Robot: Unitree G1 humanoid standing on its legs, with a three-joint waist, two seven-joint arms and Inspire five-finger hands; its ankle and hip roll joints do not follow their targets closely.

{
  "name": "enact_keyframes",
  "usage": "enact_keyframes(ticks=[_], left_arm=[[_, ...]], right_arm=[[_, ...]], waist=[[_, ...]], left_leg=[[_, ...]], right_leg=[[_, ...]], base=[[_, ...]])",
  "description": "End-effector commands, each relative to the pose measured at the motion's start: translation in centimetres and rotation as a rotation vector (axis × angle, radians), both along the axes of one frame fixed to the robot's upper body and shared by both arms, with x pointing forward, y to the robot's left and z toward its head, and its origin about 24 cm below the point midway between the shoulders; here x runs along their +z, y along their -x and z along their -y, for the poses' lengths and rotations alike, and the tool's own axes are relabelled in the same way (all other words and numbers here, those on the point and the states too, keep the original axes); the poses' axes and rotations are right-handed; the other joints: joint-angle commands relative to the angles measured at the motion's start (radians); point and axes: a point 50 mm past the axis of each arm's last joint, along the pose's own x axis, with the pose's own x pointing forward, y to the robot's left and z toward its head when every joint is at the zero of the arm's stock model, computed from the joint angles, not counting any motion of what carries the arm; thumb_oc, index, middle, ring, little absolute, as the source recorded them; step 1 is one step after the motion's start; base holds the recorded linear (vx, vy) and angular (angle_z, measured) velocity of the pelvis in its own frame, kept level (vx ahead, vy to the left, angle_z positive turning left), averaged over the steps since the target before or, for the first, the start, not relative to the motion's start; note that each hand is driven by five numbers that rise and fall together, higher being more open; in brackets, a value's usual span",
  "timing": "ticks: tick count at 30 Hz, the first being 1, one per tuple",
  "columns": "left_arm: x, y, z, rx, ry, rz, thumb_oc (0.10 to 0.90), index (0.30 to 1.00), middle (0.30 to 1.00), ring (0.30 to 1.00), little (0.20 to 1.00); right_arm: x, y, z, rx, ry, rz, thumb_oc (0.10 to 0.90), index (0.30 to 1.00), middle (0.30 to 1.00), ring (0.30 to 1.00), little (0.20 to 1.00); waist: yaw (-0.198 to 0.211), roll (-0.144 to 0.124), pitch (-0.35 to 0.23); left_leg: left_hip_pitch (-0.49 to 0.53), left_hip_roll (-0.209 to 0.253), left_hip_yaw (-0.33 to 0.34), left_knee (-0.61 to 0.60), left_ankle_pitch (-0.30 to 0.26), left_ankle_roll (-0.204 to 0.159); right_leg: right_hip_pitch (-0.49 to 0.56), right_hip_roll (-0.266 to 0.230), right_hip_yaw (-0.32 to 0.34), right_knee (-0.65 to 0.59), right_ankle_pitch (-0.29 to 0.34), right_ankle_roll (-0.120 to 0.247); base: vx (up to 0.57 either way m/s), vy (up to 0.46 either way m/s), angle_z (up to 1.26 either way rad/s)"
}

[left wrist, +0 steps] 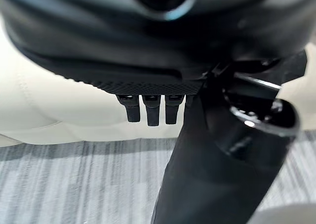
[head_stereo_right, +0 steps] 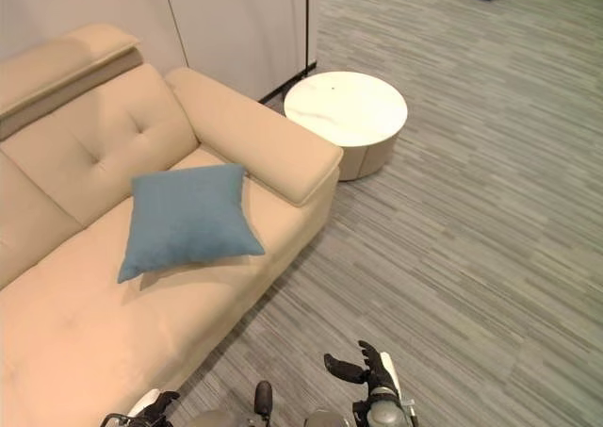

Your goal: Pick up all the scattered cushions and arrange them neatly on the sofa.

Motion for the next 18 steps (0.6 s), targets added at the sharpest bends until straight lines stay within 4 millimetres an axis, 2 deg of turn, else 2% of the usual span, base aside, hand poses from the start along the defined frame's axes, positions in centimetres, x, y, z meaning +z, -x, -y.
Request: enact_keyframes(ticks=[1,2,3,4,6,9,10,11,12,13,14,15,16,17,18], left_arm=[[0.7,-2.5,1.2,-0.006,0.033,0.115,0.8,0.9,0.9,0.9,0.9],[1.0,-3.4,1.5,-0.027,0.033,0.143,0.8,0.9,0.9,0.9,0.9],[1.0,-3.4,1.5,-0.027,0.033,0.143,0.8,0.9,0.9,0.9,0.9],[1.1,-4.0,1.6,-0.039,0.024,0.156,0.8,0.9,0.9,0.9,0.9],[1.1,-4.1,1.5,-0.039,0.016,0.147,0.8,0.9,0.9,0.9,0.9],[1.0,-3.8,1.3,-0.019,0.007,0.14,0.8,0.9,0.9,0.9,0.9],[0.7,-3.0,0.8,0.017,-0.002,0.115,0.8,0.9,0.9,0.9,0.9],[0.7,-2.8,0.8,0.025,0.002,0.11,0.8,0.9,0.9,0.9,0.9],[0.4,-2.0,0.9,0.048,0.014,0.089,0.8,0.9,0.9,0.9,0.9],[0.4,-2.0,0.9,0.048,0.014,0.089,0.8,0.9,0.9,0.9,0.9],[0.3,-1.8,0.9,0.05,0.012,0.086,0.8,0.9,0.9,0.9,0.9],[0.6,-2.2,0.6,0.053,0.012,0.105,0.8,0.9,0.9,0.9,0.9],[0.7,-2.3,0.3,0.061,0.013,0.116,0.8,0.9,0.9,0.9,0.9],[0.8,-2.4,0.0,0.074,0.007,0.122,0.8,0.9,0.9,0.9,0.9],[0.9,-2.6,-0.1,0.088,0.003,0.132,0.8,0.9,0.9,0.9,0.9]], right_arm=[[1.3,-1.2,2.1,-0.09,0.024,0.095,0.8,0.9,0.9,0.9,0.9],[1.1,-1.0,2.4,-0.136,0.02,0.089,0.8,0.9,0.9,0.9,0.9],[1.1,-1.0,2.4,-0.137,0.02,0.089,0.8,0.9,0.9,0.9,0.9],[0.6,-0.1,2.6,-0.165,0.022,0.052,0.8,0.9,0.9,0.9,0.9],[0.1,0.8,2.9,-0.189,0.023,0.012,0.8,0.9,0.9,0.9,0.9],[0.0,1.0,2.6,-0.185,0.013,0.011,0.8,0.9,0.9,0.9,0.9],[-0.2,1.2,2.5,-0.187,0.0,0.0,0.8,0.9,0.9,0.9,0.9],[-0.2,1.3,2.6,-0.191,-0.001,0.002,0.8,0.9,0.9,0.9,0.9],[0.3,0.8,3.0,-0.199,0.0,0.037,0.8,0.9,0.9,0.9,0.9],[0.3,0.8,3.0,-0.199,0.0,0.037,0.8,0.9,0.9,0.9,0.9],[0.5,0.6,3.3,-0.205,0.008,0.053,0.8,0.9,0.9,0.9,0.9],[1.1,0.1,4.1,-0.226,0.028,0.079,0.8,0.9,0.9,0.9,0.9],[1.3,0.0,4.4,-0.235,0.036,0.086,0.8,0.9,0.9,0.9,0.9],[1.4,0.0,4.6,-0.24,0.043,0.088,0.8,0.9,0.9,0.9,0.9],[1.4,0.1,4.8,-0.247,0.048,0.086,0.8,0.9,0.9,0.9,0.9]], waist=[[-0.018,0.026,-0.021],[-0.042,0.02,-0.017],[-0.041,0.023,-0.015],[-0.058,0.02,-0.012],[-0.065,0.007,-0.021],[-0.067,-0.003,-0.025],[-0.059,-0.013,-0.043],[-0.059,-0.014,-0.043],[-0.051,-0.019,-0.042],[-0.053,-0.019,-0.042],[-0.048,-0.021,-0.033],[-0.042,-0.047,-0.008],[-0.035,-0.053,0.0],[-0.031,-0.058,0.004],[-0.027,-0.059,0.001]], left_leg=[[0.014,0.049,-0.04,0.045,-0.116,-0.077],[0.049,0.042,-0.085,0.033,-0.134,-0.087],[0.053,0.045,-0.085,0.032,-0.136,-0.088],[0.084,0.053,-0.119,0.024,-0.152,-0.101],[0.105,0.06,-0.152,0.024,-0.173,-0.113],[0.116,0.067,-0.162,0.025,-0.181,-0.124],[0.145,0.111,-0.182,0.041,-0.196,-0.151],[0.14,0.129,-0.187,0.077,-0.205,-0.161],[0.079,0.151,-0.166,0.236,-0.158,-0.188],[0.074,0.15,-0.168,0.243,-0.161,-0.188],[0.017,0.171,-0.139,0.362,-0.116,-0.199],[-0.107,0.214,-0.041,0.576,-0.03,-0.179],[-0.144,0.234,0.006,0.645,-0.055,-0.167],[-0.168,0.25,0.049,0.664,-0.063,-0.165],[-0.178,0.263,0.099,0.615,-0.082,-0.164]], right_leg=[[-0.001,0.025,0.068,-0.357,0.279,0.02],[-0.039,0.038,0.171,-0.489,0.34,0.047],[-0.033,0.041,0.17,-0.493,0.341,0.046],[-0.086,0.051,0.226,-0.544,0.378,0.065],[-0.066,0.044,0.22,-0.567,0.382,0.069],[-0.046,0.044,0.211,-0.555,0.381,0.06],[-0.029,0.067,0.203,-0.516,0.366,0.048],[-0.014,0.075,0.192,-0.511,0.351,0.04],[0.036,0.094,0.173,-0.513,0.317,0.012],[0.036,0.094,0.172,-0.513,0.317,0.012],[0.065,0.099,0.158,-0.518,0.305,-0.006],[0.101,0.099,0.127,-0.514,0.286,-0.048],[0.114,0.106,0.115,-0.514,0.272,-0.061],[0.127,0.108,0.103,-0.516,0.259,-0.067],[0.149,0.109,0.084,-0.524,0.244,-0.068]], base=[[0.44,-0.297,0.45],[0.3,-0.202,0.52],[0.41,-0.297,0.58],[0.31,-0.246,0.7],[0.29,-0.265,0.87],[0.22,-0.239,0.75],[0.34,-0.381,0.28],[0.5,-0.593,0.35],[0.24,-0.309,0.41],[0.21,-0.307,0.49],[0.11,-0.314,0.4],[0.13,-0.408,0.51],[0.13,-0.394,0.42],[0.14,-0.239,0.44],[0.19,-0.179,0.61]])
